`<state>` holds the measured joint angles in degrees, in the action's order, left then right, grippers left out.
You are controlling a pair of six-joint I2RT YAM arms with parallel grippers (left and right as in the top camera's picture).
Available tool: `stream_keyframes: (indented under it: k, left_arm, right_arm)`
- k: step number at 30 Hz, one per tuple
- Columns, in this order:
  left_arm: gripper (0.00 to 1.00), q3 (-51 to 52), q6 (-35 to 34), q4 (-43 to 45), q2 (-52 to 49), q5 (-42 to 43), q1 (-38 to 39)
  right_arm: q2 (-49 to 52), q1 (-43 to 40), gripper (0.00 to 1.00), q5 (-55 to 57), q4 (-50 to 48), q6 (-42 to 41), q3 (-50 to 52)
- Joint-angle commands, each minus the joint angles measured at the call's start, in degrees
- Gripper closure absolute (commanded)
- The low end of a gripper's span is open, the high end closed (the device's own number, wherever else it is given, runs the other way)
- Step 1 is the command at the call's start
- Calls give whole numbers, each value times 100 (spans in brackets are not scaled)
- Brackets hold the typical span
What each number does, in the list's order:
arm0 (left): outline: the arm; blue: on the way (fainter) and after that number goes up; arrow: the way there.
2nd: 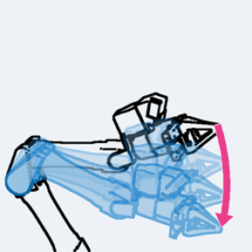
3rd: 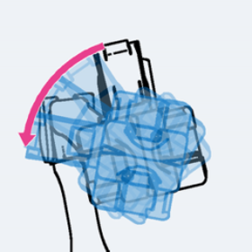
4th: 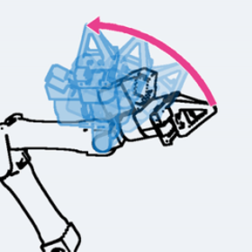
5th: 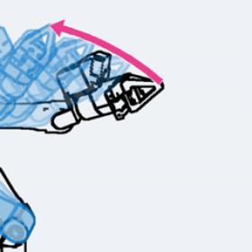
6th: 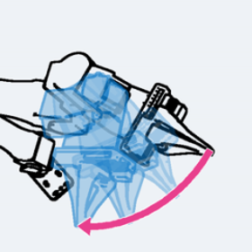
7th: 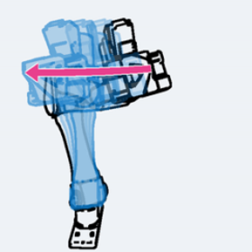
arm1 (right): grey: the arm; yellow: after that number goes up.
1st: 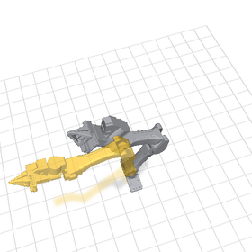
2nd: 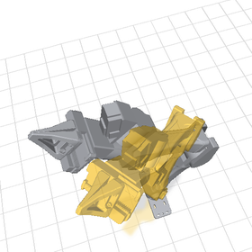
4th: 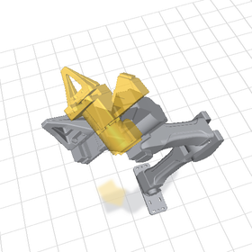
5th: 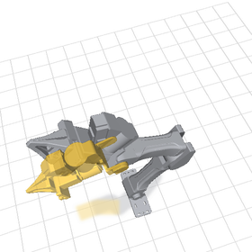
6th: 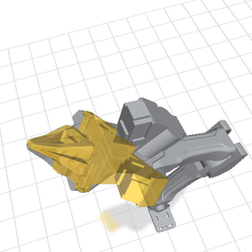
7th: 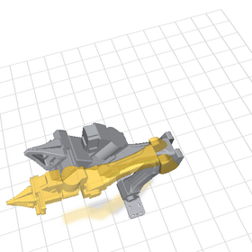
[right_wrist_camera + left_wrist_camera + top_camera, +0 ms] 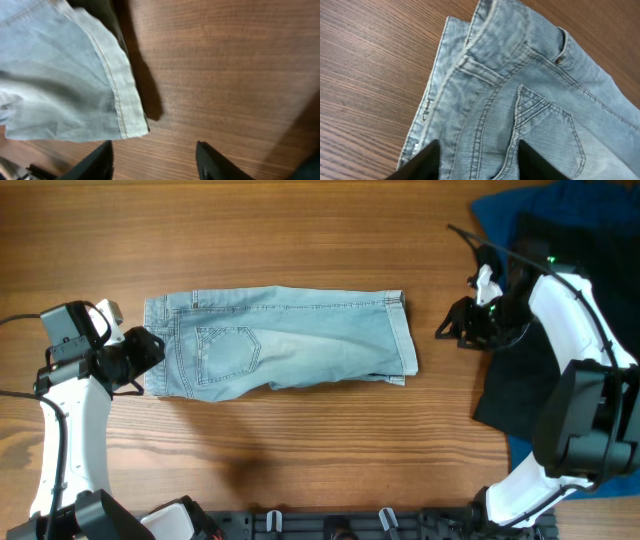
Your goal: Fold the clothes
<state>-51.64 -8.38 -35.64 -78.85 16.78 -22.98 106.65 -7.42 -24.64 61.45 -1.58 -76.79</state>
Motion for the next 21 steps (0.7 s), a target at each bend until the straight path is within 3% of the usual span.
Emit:
stream_keyframes:
  k: [1, 5, 8, 9, 10, 11, 15, 19, 20, 21]
  left_arm:
    - [42, -13, 46, 9, 61, -31, -2]
    - [40, -13, 24, -101, 61, 0, -2]
    - [51, -13, 24, -144, 52, 59, -2]
    - [71, -13, 24, -153, 52, 61, -2]
    - [85, -13, 24, -166, 52, 59, -2]
    - [94, -13, 24, -173, 52, 59, -2]
    - [96, -13, 24, -177, 52, 57, -2]
    - [96, -13, 24, -216, 52, 59, 0]
    - [96, -13, 24, -219, 52, 57, -2]
    - [79, -13, 24, -219, 52, 57, -2]
  right_arm:
    - [-26, 245, 32, -413, -745, 2, 787]
    - [-26, 713, 32, -737, -1989, -111, 1513]
    - [-24, 1244, 35, -785, -2826, -352, 1888]
    - [-24, 1447, 44, -802, -2955, -348, 1934]
    - [-24, 1593, 75, -761, -2973, -350, 1934]
    - [-26, 1650, 84, -643, -2968, -356, 1932]
    - [-129, 1425, 95, 629, -2288, -769, 1641]
    - [-402, 1064, 92, 1390, -1646, -787, 1421]
    - [-411, 1045, 64, 1368, -1615, -802, 1421]
    - [-411, 1045, 44, 1370, -1596, -800, 1421]
